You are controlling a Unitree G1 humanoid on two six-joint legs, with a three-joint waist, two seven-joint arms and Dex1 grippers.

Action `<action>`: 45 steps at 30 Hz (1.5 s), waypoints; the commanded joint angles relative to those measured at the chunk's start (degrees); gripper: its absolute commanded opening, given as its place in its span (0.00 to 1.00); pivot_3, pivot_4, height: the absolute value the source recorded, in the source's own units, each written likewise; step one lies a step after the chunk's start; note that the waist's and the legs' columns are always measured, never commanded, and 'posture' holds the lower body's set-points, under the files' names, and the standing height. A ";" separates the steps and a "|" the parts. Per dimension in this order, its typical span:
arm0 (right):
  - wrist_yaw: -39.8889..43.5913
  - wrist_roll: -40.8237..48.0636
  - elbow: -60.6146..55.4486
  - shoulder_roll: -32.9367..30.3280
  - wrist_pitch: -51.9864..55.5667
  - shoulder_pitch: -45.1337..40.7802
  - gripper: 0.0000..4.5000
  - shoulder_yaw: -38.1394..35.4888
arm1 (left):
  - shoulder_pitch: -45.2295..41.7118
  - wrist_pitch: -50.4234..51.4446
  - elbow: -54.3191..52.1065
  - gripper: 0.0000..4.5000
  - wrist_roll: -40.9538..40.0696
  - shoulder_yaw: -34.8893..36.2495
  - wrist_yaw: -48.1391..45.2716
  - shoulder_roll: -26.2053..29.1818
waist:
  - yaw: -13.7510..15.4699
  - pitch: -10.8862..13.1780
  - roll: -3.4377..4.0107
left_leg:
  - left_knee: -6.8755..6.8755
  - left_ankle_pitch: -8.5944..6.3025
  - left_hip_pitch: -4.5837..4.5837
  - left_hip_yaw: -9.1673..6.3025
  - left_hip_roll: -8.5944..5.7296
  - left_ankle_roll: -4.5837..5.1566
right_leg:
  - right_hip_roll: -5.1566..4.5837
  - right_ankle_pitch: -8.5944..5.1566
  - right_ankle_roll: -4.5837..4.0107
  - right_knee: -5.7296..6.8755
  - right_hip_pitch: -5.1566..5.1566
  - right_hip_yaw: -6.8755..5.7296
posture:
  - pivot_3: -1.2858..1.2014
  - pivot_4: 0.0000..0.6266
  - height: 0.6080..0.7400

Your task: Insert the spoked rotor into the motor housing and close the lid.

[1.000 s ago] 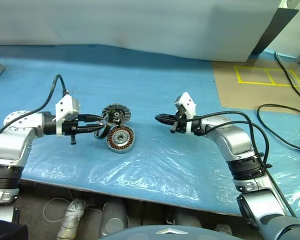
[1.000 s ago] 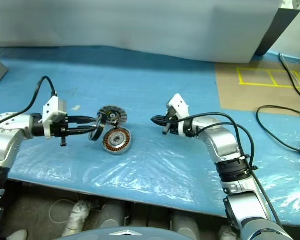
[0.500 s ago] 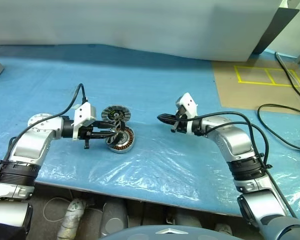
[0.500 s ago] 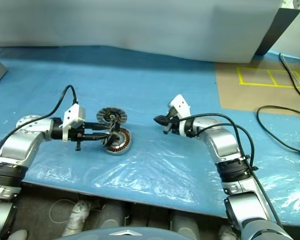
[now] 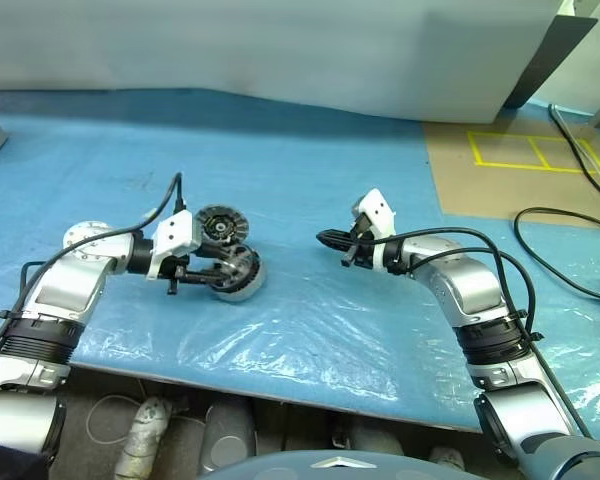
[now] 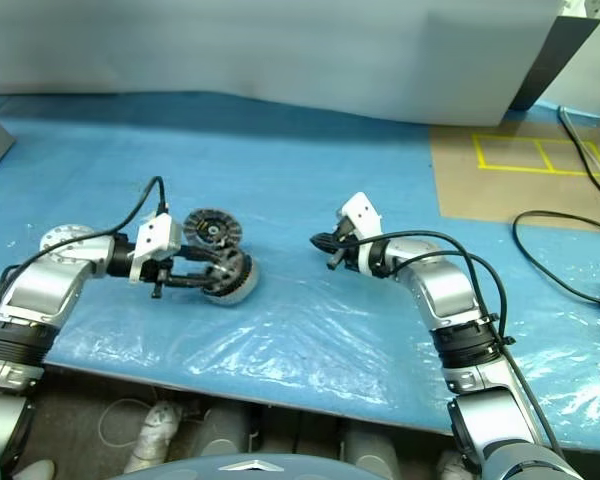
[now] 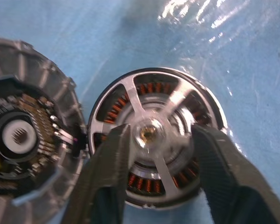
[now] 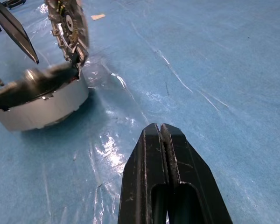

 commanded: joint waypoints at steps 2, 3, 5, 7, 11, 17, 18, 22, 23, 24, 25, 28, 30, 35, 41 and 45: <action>-0.39 0.09 -0.83 0.23 -1.04 -0.38 0.00 -0.44 | -1.14 0.33 -2.21 0.73 -0.13 1.09 1.39 0.28 | -0.03 0.00 0.00 | -0.01 0.00 0.00 0.00 0.00 0.00 | 0.00 0.00 0.00 0.00 -0.01 -0.01 | 0.52 0.24 1.00; -0.43 0.11 -0.80 0.23 -1.03 -0.34 0.00 -0.46 | -1.25 0.89 -2.62 0.73 -0.83 1.48 1.32 0.22 | -0.03 0.00 0.00 | -0.01 0.00 0.00 0.00 0.00 0.00 | 0.00 0.00 0.00 0.00 -0.01 -0.01 | 0.52 0.24 1.00; -0.52 0.17 -0.78 0.26 -1.02 -0.26 0.00 -0.46 | -1.80 1.84 -2.84 0.73 -2.06 2.53 1.97 -0.18 | -0.02 0.00 0.00 | -0.01 0.00 0.00 0.00 0.00 0.00 | 0.00 0.00 0.00 0.00 -0.01 -0.01 | 0.52 0.24 1.00; -0.50 0.46 -1.14 0.35 -0.90 -0.08 0.00 -0.49 | -1.95 3.57 -3.73 0.73 -4.37 4.18 2.13 -0.36 | -0.01 0.00 0.00 | -0.01 0.00 0.00 0.01 0.00 0.00 | 0.00 0.00 0.00 0.01 -0.01 -0.01 | 0.52 0.24 1.00; 1.86 2.88 -4.16 0.22 0.00 0.53 0.00 -0.43 | -0.20 8.28 -6.05 0.73 -8.78 7.28 2.53 0.37 | -0.13 0.00 0.01 | -0.01 0.00 0.00 0.02 0.00 0.00 | 0.00 0.00 0.00 0.01 -0.01 -0.01 | 0.52 0.24 1.00; 8.55 5.50 -4.99 1.79 0.37 -1.33 0.00 4.35 | 0.32 9.40 1.30 0.73 -8.41 11.78 7.22 1.08 | -0.78 0.01 0.01 | -0.03 0.00 0.00 0.00 0.01 0.00 | 0.02 0.00 -0.01 0.02 -0.01 -0.07 | 0.52 0.24 1.00; 8.98 4.83 -3.94 2.79 -0.06 -2.07 0.00 5.94 | 0.00 9.79 2.31 0.73 -8.69 12.36 7.42 1.29 | -0.84 0.01 0.01 | -0.02 0.00 0.01 0.00 0.00 0.00 | 0.02 0.00 -0.01 0.02 -0.01 -0.07 | 0.52 0.24 1.00; 9.78 3.94 0.91 7.50 -0.12 -5.82 0.00 9.23 | 0.78 11.42 3.67 0.73 -10.16 14.36 6.38 2.62 | -0.96 0.01 0.01 | 0.02 0.00 0.00 -0.04 0.01 0.00 | 0.01 0.00 -0.01 0.02 -0.01 -0.04 | 0.52 0.24 1.00; 9.85 3.43 2.63 8.61 -0.52 -6.75 0.00 9.97 | 1.31 11.53 3.70 0.73 -10.39 14.78 5.86 3.06 | -0.95 0.00 0.01 | 0.02 0.00 0.00 -0.04 0.01 0.00 | 0.01 0.00 -0.01 0.02 -0.01 -0.04 | 0.52 0.24 1.00; 9.91 2.88 4.57 9.83 -1.35 -7.66 0.00 10.59 | 1.80 12.10 3.50 0.73 -10.94 15.39 5.67 3.34 | -0.94 0.00 0.01 | 0.01 0.00 -0.01 -0.04 0.01 0.00 | 0.00 0.00 -0.01 0.01 -0.02 -0.04 | 0.52 0.24 1.00; 9.98 2.47 6.11 10.85 -2.16 -8.40 0.00 11.08 | 2.16 12.65 3.30 0.73 -11.36 15.93 5.79 3.49 | -0.93 0.00 0.01 | 0.00 0.00 -0.02 -0.04 0.01 0.00 | 0.00 0.00 -0.01 0.00 -0.01 -0.04 | 0.52 0.24 1.00; 10.39 2.44 8.23 13.54 -3.26 -10.09 0.00 11.53 | 2.80 13.56 2.80 0.73 -12.20 17.08 6.32 3.54 | -0.74 0.01 0.00 | -0.02 0.00 -0.10 -0.03 0.00 0.00 | -0.01 0.00 -0.01 -0.02 -0.01 -0.13 | 0.52 0.24 1.00; 10.56 1.82 9.65 14.71 -3.71 -10.81 0.00 12.15 | 2.52 12.11 4.12 0.73 -11.26 17.25 7.76 2.76 | -0.76 0.01 -0.01 | -0.02 0.00 -0.17 -0.06 0.01 0.00 | -0.02 0.00 -0.01 -0.03 -0.02 -0.19 | 0.52 0.24 1.00; 10.66 -1.28 16.52 16.55 -5.55 -11.32 0.00 14.11 | -1.90 12.41 8.78 0.73 -11.26 17.03 11.75 -0.96 | -0.79 0.01 -0.03 | 0.01 0.00 -0.16 -0.10 0.01 0.00 | -0.02 0.00 -0.01 0.01 0.01 -0.25 | 0.52 0.24 1.00; 10.19 -9.04 24.94 15.64 -11.97 -9.84 0.00 18.50 | -10.17 13.31 17.32 0.73 -10.22 15.10 14.02 -6.40 | -1.00 -0.01 -0.06 | 0.06 0.00 -0.02 -0.12 0.00 -0.01 | -0.04 0.00 -0.01 0.02 0.12 -0.22 | 0.52 0.24 1.00; 12.94 -4.86 19.27 13.39 -8.62 -9.22 0.00 14.41 | -15.00 10.38 23.72 0.73 -8.57 14.10 13.87 -8.96 | -0.88 -0.01 -0.06 | 0.04 0.00 0.11 -0.12 0.00 0.00 | -0.04 0.00 -0.01 0.02 0.22 -0.17 | 0.52 0.24 1.00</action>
